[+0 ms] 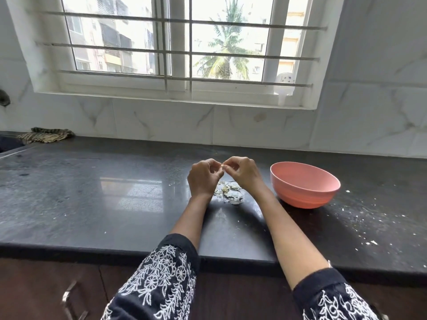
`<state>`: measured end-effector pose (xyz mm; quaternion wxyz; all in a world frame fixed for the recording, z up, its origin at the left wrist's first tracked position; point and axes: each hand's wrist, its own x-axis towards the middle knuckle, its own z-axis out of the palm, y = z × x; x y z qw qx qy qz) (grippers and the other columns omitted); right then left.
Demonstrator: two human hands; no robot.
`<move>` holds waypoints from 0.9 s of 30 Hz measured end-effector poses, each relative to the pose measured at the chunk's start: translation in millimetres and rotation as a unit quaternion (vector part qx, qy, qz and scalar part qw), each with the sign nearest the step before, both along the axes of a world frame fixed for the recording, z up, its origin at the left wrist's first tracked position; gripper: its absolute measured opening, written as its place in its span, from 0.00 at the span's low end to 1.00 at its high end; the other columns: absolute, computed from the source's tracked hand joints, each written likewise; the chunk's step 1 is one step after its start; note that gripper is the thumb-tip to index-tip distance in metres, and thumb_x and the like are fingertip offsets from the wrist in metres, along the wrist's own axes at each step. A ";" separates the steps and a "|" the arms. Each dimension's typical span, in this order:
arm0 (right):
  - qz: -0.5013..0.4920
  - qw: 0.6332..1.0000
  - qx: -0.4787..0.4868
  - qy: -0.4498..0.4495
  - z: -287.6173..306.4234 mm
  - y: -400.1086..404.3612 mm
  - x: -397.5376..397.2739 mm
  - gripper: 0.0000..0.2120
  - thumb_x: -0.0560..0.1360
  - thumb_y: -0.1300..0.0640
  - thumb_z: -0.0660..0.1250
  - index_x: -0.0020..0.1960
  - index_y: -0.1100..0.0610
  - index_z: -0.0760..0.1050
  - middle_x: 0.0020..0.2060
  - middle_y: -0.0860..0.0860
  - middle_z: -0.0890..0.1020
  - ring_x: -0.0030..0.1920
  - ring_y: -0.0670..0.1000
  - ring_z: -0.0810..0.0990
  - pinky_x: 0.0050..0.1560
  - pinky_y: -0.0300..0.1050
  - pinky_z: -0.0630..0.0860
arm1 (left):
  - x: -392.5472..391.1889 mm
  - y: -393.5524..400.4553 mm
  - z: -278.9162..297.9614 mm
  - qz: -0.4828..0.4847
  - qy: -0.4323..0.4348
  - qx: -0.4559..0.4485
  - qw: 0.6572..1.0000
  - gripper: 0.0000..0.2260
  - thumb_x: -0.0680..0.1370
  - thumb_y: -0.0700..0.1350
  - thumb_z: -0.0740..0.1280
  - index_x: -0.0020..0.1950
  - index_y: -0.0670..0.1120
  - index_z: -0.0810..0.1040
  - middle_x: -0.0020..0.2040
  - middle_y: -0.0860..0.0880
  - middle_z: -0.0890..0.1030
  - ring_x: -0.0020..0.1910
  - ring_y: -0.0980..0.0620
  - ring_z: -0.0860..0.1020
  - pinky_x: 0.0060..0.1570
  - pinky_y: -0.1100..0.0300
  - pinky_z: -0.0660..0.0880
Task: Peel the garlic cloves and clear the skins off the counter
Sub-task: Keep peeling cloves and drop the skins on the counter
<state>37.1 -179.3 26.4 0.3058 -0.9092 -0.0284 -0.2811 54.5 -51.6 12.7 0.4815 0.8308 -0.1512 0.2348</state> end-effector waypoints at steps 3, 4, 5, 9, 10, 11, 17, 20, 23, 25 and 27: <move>-0.005 1.000 0.009 -0.012 0.7 -1.2 -0.8 0.04 0.72 0.55 0.70 0.44 0.55 0.82 0.37 0.51 0.84 0.39 0.48 0.78 0.44 0.46 0.76 | 0.6 -0.1 -1.0 0.001 -0.006 0.000 1.000 0.04 0.71 0.46 0.72 0.45 0.49 0.83 0.40 0.52 0.84 0.41 0.55 0.81 0.40 0.61 0.74; -0.005 1.000 0.011 -0.015 1.2 -1.1 -1.3 0.04 0.72 0.55 0.70 0.44 0.55 0.83 0.37 0.51 0.84 0.38 0.48 0.78 0.44 0.46 0.76 | 0.7 -0.3 -1.0 0.001 -0.008 0.000 1.000 0.04 0.72 0.47 0.72 0.45 0.49 0.83 0.40 0.52 0.84 0.42 0.55 0.81 0.40 0.61 0.74; -0.005 1.000 0.013 -0.015 1.5 -0.9 -1.1 0.04 0.72 0.56 0.70 0.44 0.55 0.83 0.37 0.51 0.84 0.39 0.48 0.78 0.44 0.46 0.75 | 0.9 -0.4 -1.2 0.002 -0.011 -0.002 1.000 0.04 0.72 0.47 0.72 0.45 0.49 0.83 0.41 0.52 0.84 0.42 0.55 0.81 0.40 0.61 0.74; -0.005 1.000 0.020 -0.007 1.7 -0.4 -0.7 0.05 0.72 0.57 0.69 0.45 0.56 0.83 0.38 0.53 0.84 0.39 0.49 0.78 0.45 0.48 0.76 | 2.8 0.0 -2.4 0.007 -0.017 -0.007 1.000 0.04 0.72 0.47 0.72 0.45 0.49 0.83 0.41 0.52 0.84 0.42 0.54 0.81 0.41 0.59 0.76; -0.010 1.000 0.017 -0.009 1.7 -0.3 -1.0 0.05 0.72 0.57 0.69 0.45 0.56 0.83 0.38 0.53 0.84 0.39 0.50 0.79 0.45 0.48 0.76 | 3.0 0.0 -2.6 0.006 -0.019 -0.006 1.000 0.04 0.72 0.47 0.72 0.44 0.49 0.83 0.41 0.52 0.84 0.42 0.54 0.81 0.41 0.59 0.76; -0.016 1.000 0.011 -0.009 1.8 -0.3 -1.4 0.05 0.72 0.57 0.69 0.44 0.56 0.83 0.38 0.52 0.84 0.40 0.50 0.79 0.44 0.48 0.76 | 3.5 -0.5 -2.9 0.006 -0.021 -0.004 1.000 0.04 0.72 0.48 0.72 0.44 0.49 0.83 0.40 0.52 0.84 0.42 0.55 0.81 0.41 0.59 0.76; -0.039 0.999 -0.005 -0.002 3.8 0.8 -5.4 0.05 0.72 0.56 0.67 0.44 0.54 0.82 0.38 0.51 0.82 0.39 0.48 0.76 0.41 0.42 0.71 | 7.0 -1.3 -5.4 -0.019 -0.025 -0.014 0.999 0.04 0.72 0.48 0.72 0.44 0.48 0.84 0.40 0.52 0.84 0.41 0.55 0.81 0.42 0.60 0.76; -0.027 0.999 0.018 -0.014 3.5 1.5 -3.2 0.05 0.71 0.57 0.67 0.43 0.55 0.82 0.35 0.49 0.81 0.37 0.47 0.76 0.40 0.42 0.72 | 13.5 -3.3 -7.6 -0.064 -0.005 -0.076 0.995 0.02 0.72 0.44 0.73 0.42 0.46 0.83 0.39 0.50 0.84 0.41 0.54 0.82 0.44 0.58 0.78; -0.014 0.999 0.026 -0.020 2.0 1.0 -0.6 0.05 0.71 0.57 0.67 0.42 0.55 0.82 0.35 0.51 0.83 0.37 0.49 0.78 0.42 0.47 0.76 | 16.0 -5.0 -7.7 -0.099 0.022 -0.132 0.986 0.05 0.72 0.38 0.72 0.39 0.48 0.82 0.35 0.52 0.82 0.34 0.57 0.79 0.43 0.57 0.78; -0.013 0.999 0.028 -0.020 1.4 0.5 0.1 0.05 0.71 0.57 0.67 0.42 0.56 0.82 0.36 0.51 0.83 0.37 0.49 0.78 0.42 0.47 0.76 | 17.1 -5.7 -7.6 -0.130 0.056 -0.177 0.974 0.08 0.73 0.35 0.70 0.38 0.48 0.81 0.32 0.55 0.81 0.29 0.61 0.76 0.39 0.57 0.76; -0.015 0.999 0.025 -0.020 1.9 0.3 0.0 0.05 0.72 0.57 0.67 0.43 0.56 0.82 0.36 0.51 0.83 0.37 0.48 0.77 0.42 0.46 0.75 | 17.4 -6.9 -7.4 -0.154 0.089 -0.210 0.961 0.06 0.74 0.34 0.68 0.41 0.44 0.80 0.29 0.58 0.80 0.27 0.64 0.74 0.35 0.61 0.75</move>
